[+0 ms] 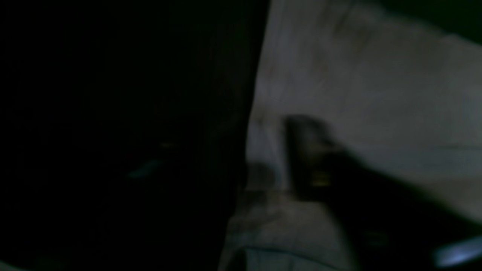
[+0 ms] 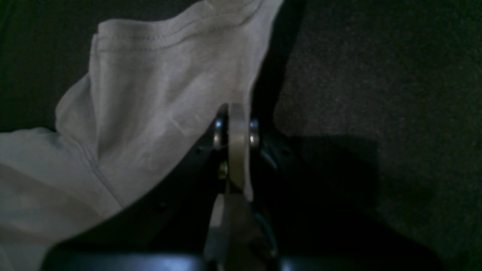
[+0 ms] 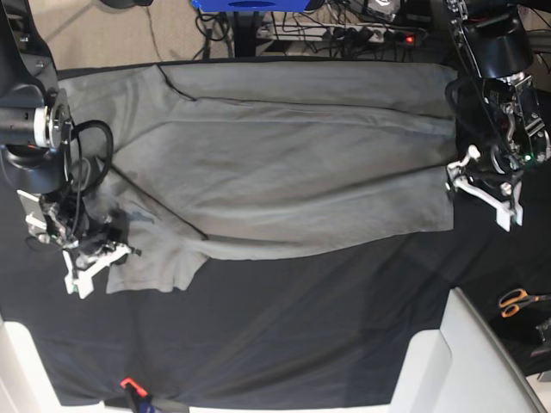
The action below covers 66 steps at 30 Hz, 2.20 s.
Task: Fold the T-shirt properly
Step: 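Grasp the shirt's hem-side edge with both grippers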
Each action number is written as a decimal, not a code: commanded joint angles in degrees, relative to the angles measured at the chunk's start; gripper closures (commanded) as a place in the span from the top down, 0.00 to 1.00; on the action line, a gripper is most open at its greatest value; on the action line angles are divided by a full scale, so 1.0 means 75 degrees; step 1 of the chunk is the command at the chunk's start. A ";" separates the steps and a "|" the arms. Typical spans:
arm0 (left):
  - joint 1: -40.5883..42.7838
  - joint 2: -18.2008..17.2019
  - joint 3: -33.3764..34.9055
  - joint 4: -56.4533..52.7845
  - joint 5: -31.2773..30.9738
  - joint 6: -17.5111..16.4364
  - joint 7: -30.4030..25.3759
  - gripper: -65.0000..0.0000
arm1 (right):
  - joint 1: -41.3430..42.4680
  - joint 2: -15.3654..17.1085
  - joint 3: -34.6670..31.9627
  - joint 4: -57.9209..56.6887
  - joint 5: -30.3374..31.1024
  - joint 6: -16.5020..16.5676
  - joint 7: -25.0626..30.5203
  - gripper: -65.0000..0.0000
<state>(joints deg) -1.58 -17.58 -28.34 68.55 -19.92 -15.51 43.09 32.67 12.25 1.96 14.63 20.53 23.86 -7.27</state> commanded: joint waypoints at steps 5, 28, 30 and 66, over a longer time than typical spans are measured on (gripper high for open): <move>-0.0568 -0.0181 -0.0271 -0.0156 0.0013 -0.0001 -0.0125 0.92 | 0.0210 0.0084 -0.0009 0.0118 0.0046 0.0048 0.0096 0.00; -0.3428 -0.0334 0.1756 -0.5618 -0.0057 -0.0001 -0.2188 0.73 | 0.0210 0.0131 -0.0009 0.0118 0.0046 0.0048 0.0096 0.00; -0.3428 -0.0299 0.1733 -0.5618 -0.0057 -0.0001 -0.2188 0.52 | 0.0210 0.0131 -0.0009 0.0118 0.0046 0.0048 0.0096 0.00; -0.3077 -0.0686 0.1698 -0.2594 -0.0045 0.0034 -0.0805 0.00 | 0.0140 0.0119 0.0038 0.1102 0.0046 0.0025 0.0154 0.00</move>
<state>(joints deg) -23.18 -21.47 -15.33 47.97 -19.77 -15.07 38.00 31.83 12.36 2.02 21.93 20.49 23.79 -7.49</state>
